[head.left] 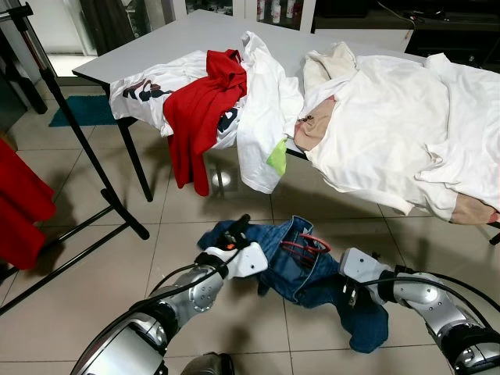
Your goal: Hang hanger
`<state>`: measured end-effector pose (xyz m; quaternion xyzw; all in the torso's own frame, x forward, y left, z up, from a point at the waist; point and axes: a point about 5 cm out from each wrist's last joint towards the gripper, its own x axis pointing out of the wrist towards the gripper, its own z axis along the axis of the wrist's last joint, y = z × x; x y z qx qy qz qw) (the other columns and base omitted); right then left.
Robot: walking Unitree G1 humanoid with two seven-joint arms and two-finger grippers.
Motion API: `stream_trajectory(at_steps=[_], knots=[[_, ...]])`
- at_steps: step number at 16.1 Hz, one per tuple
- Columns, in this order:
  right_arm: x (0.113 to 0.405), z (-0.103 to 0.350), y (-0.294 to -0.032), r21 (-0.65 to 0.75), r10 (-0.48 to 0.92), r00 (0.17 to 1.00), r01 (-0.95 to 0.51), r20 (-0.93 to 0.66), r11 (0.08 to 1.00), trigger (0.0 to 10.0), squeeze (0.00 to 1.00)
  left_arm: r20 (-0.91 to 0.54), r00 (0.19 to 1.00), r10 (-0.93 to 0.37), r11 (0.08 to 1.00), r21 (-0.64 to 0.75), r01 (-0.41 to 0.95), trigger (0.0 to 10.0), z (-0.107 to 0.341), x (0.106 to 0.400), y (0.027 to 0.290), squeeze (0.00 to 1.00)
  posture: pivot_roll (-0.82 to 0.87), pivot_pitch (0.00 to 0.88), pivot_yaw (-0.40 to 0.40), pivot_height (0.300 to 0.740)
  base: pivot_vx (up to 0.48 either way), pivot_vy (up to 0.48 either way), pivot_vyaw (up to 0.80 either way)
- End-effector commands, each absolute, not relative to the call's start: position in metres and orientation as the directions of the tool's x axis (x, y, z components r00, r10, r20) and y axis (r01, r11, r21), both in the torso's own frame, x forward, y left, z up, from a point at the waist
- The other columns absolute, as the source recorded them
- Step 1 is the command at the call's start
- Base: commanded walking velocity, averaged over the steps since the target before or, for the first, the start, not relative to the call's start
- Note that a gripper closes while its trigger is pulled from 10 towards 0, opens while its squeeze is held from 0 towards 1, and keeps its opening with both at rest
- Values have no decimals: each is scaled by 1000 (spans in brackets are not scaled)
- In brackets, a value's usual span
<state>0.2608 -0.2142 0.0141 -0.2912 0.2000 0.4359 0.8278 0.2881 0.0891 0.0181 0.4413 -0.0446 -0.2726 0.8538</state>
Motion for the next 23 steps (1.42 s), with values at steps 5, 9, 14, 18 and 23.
stream_trajectory(at_steps=[5,9,14,18,23], knots=[[267,18,-216,-347,578,589,-805,-565,481,0,0,-143,887,-439,580,709,401,10000,19,289,97,0,11,3,60,740,0,0,0],[267,18,-217,-359,569,626,-776,-533,518,0,0,-145,918,-368,701,606,376,10000,12,282,102,0,11,2,63,740,0,0,0],[267,17,-215,-368,560,647,-759,-518,537,0,0,-133,944,-303,773,546,325,10000,9,277,106,0,19,0,65,740,0,0,0],[267,16,-213,-368,562,650,-757,-512,540,0,0,-117,960,-254,799,534,276,10000,13,283,114,0,19,0,65,740,0,0,0],[267,17,-214,-372,555,677,-733,-484,570,0,0,-5,979,-205,837,517,178,10000,30,293,124,0,15,0,71,740,0,0,0]])
